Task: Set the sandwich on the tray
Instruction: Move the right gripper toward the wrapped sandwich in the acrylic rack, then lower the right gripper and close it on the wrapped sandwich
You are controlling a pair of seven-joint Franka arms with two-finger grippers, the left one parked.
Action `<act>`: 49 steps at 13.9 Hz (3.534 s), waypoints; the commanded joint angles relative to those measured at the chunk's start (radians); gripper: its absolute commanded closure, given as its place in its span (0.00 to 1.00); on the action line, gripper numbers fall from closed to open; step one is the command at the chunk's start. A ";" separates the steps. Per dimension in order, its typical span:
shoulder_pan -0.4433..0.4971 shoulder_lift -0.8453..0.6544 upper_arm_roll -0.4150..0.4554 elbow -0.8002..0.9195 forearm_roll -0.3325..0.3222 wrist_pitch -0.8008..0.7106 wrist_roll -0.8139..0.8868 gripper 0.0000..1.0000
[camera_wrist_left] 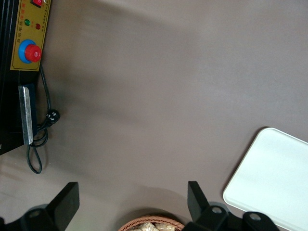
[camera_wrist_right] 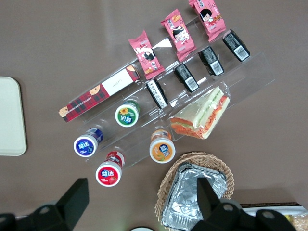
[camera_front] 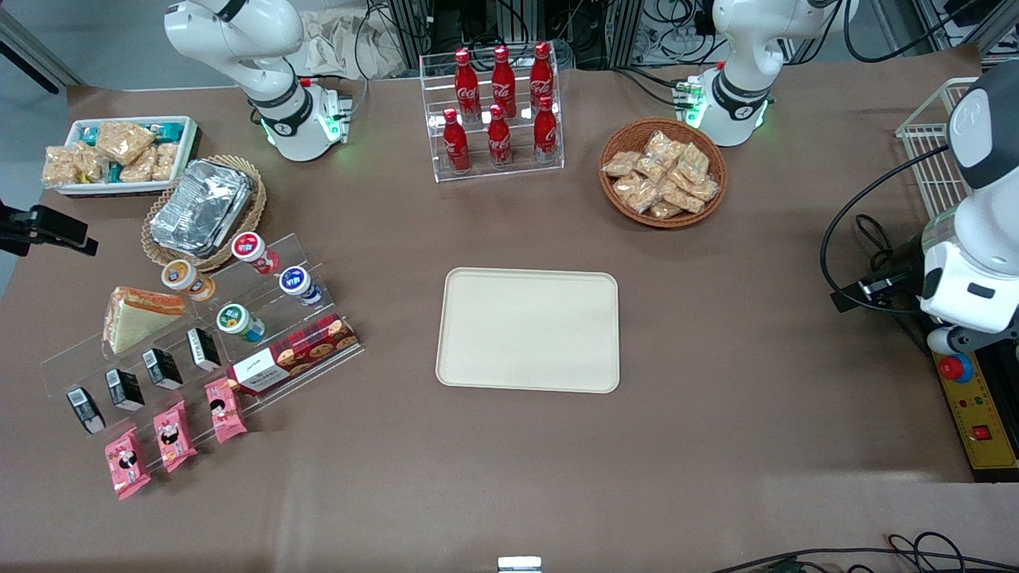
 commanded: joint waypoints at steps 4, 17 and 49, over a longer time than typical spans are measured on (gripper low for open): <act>0.029 -0.015 0.003 0.005 0.006 -0.002 0.037 0.00; -0.017 -0.002 -0.072 -0.004 0.014 -0.062 0.463 0.00; -0.115 0.021 -0.092 -0.547 0.054 0.573 1.048 0.00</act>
